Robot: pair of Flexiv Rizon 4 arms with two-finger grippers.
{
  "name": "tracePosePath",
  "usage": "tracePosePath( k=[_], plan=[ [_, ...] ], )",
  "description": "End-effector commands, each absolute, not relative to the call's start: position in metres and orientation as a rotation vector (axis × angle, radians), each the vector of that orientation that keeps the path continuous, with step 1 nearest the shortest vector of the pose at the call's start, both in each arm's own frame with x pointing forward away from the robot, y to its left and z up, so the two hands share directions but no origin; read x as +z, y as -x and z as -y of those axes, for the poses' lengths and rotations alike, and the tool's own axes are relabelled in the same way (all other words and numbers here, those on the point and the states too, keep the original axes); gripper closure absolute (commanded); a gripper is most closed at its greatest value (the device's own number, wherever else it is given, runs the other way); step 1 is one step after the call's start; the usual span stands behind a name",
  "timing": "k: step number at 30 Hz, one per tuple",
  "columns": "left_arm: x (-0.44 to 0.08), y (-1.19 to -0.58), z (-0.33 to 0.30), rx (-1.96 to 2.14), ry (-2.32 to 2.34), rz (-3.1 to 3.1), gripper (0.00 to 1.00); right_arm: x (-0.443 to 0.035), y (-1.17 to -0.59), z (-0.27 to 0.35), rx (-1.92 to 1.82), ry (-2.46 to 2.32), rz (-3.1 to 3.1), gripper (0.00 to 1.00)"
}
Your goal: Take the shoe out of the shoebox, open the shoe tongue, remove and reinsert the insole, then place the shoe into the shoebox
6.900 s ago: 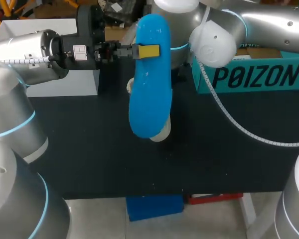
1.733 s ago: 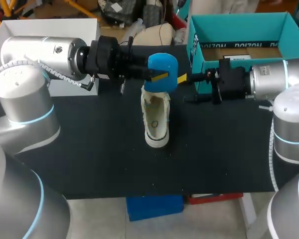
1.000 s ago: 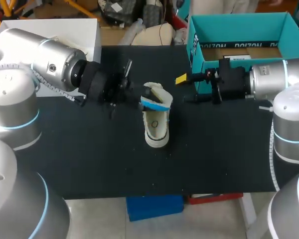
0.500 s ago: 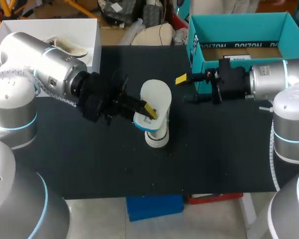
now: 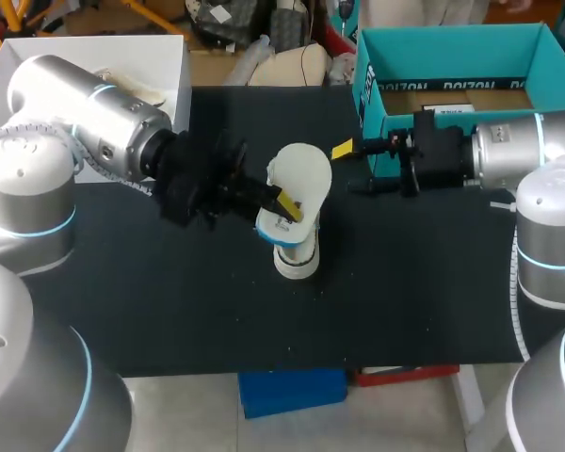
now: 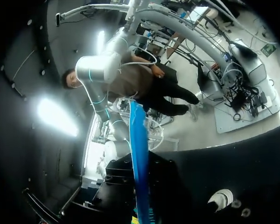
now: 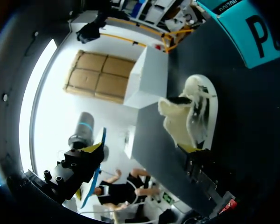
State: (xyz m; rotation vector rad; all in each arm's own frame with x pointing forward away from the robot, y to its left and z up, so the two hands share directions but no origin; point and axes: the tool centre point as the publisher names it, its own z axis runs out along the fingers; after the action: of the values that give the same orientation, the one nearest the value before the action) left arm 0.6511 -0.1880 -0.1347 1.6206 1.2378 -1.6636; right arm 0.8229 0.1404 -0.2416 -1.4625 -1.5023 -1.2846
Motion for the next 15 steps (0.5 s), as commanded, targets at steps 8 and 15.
tracePosePath(
  k=[8, 15],
  plan=[
    [-0.151, -0.64, 0.172, -1.558, -1.587, -0.946, 1.0, -0.243, -0.823, -0.142, -1.287, 1.464, 1.501, 0.0],
    [-0.185, -0.639, 0.173, -1.555, -1.557, -0.833, 1.0, -0.243, -0.823, -0.142, -1.287, 1.464, 1.501, 0.0]
  ],
)
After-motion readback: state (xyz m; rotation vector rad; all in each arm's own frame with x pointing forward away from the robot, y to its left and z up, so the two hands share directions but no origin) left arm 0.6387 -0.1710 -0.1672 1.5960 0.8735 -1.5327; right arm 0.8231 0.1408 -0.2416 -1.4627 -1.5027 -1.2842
